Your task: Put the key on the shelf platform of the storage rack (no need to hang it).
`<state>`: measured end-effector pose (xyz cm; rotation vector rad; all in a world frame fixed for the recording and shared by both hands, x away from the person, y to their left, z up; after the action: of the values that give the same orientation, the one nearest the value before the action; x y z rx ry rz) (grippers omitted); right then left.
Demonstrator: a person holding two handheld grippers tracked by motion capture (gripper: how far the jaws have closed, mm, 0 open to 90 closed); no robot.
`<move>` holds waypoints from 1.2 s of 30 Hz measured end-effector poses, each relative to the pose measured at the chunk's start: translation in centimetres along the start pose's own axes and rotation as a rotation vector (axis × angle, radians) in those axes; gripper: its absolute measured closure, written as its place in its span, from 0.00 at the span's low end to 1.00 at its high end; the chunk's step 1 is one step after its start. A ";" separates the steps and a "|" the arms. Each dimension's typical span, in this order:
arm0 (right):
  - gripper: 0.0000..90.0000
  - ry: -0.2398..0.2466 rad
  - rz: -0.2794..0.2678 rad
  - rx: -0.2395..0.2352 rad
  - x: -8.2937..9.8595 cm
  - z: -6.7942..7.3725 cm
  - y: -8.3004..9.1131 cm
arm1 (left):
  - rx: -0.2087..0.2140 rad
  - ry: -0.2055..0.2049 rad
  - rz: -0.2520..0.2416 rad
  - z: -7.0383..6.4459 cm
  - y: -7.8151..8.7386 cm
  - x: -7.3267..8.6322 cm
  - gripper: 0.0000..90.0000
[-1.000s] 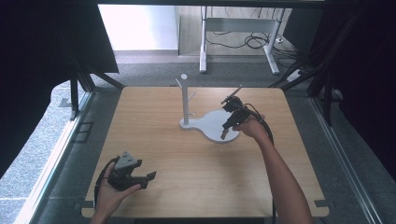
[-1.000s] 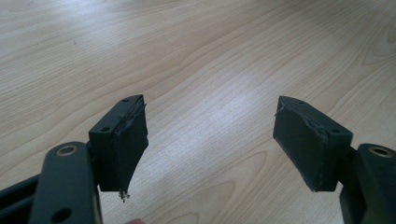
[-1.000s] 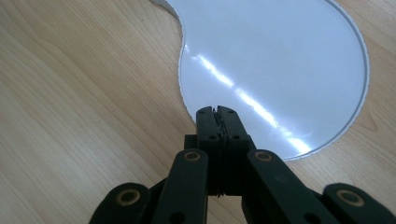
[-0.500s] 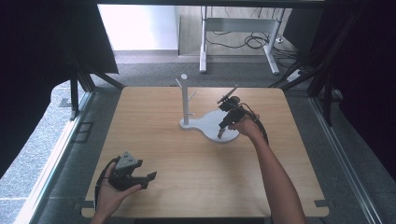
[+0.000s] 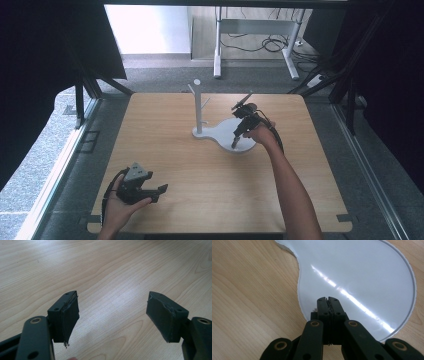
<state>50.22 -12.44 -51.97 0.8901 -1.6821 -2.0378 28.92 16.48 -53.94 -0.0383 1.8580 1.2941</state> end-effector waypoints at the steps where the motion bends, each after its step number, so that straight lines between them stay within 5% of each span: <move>1: 0.99 -0.004 -0.001 0.002 0.0 -0.1 -0.1 | 0.000 0.000 0.000 0.0 0.0 0.0 0.29; 36: 0.98 -0.070 -0.002 0.084 -2.1 -2.0 -4.2 | -0.004 0.005 -0.003 0.4 0.1 0.1 0.29</move>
<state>53.60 -11.59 -55.70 0.8562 -1.8173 -2.0347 29.06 16.84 -53.95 -0.0470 1.8591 1.2971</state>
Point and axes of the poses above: each handheld gripper's, and its own axes: y roughly backward along the jaws, x roughly out of its underside, z roughly to its left, the point moved 8 cm from there along -y, roughly forward along the jaws, and after that the axes turned 7 degrees about z, right-handed, at the moved point
